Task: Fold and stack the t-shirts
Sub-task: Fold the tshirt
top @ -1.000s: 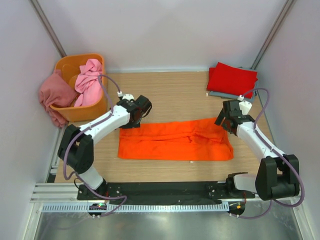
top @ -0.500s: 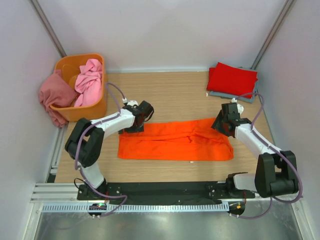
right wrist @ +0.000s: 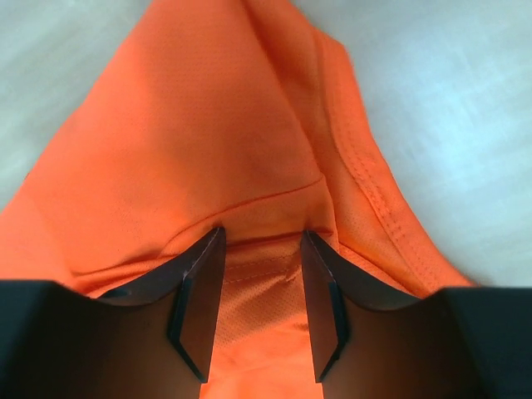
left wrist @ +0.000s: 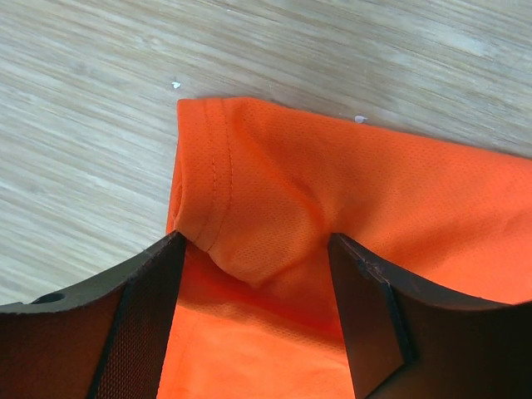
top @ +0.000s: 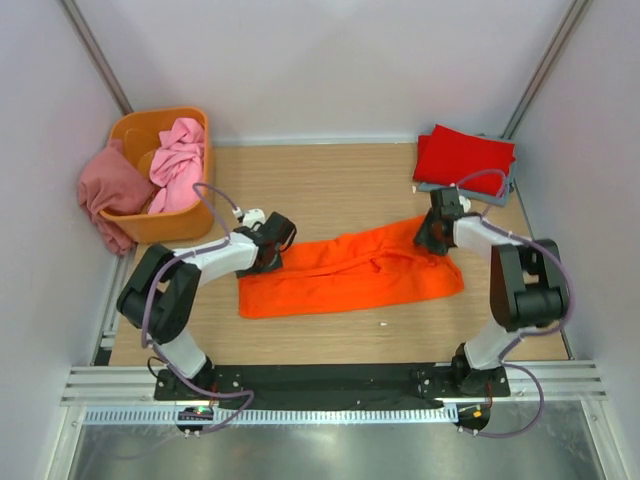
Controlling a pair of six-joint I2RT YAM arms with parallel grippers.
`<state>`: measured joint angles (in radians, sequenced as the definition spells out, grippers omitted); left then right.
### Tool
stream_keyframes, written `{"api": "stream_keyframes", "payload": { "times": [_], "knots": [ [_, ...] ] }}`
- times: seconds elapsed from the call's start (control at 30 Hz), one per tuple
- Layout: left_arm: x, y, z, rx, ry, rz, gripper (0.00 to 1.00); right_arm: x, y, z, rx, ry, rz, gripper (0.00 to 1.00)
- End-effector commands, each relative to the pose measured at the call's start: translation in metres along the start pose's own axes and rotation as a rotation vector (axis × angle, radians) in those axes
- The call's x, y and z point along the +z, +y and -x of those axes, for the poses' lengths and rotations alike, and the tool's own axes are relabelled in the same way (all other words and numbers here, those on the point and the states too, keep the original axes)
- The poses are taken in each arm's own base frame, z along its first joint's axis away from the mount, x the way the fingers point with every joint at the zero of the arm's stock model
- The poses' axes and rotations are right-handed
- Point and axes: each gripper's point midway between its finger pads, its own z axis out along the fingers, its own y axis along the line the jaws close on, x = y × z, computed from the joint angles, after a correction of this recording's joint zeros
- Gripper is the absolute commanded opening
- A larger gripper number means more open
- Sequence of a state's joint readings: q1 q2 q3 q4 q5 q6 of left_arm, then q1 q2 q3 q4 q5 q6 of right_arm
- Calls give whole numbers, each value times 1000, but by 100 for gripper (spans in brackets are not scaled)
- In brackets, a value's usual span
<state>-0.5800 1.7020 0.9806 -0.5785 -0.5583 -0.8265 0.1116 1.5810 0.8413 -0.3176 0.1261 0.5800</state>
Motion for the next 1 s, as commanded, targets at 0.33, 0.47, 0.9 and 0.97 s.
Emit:
{"api": "stream_keyframes", "payload": {
  "times": [0.33, 0.47, 0.9, 0.97],
  "knots": [
    [-82, -68, -157, 7, 336, -292, 71, 115, 243, 50, -372, 161, 315, 60],
    [-149, -112, -204, 167, 387, -417, 75, 114, 313, 72, -364, 85, 491, 64],
    [-271, -118, -107, 262, 121, -542, 93, -44, 360, 166, -455, -273, 791, 81],
    [-281, -110, -92, 258, 84, -547, 93, -48, 342, 170, -451, -279, 737, 81]
  ]
}}
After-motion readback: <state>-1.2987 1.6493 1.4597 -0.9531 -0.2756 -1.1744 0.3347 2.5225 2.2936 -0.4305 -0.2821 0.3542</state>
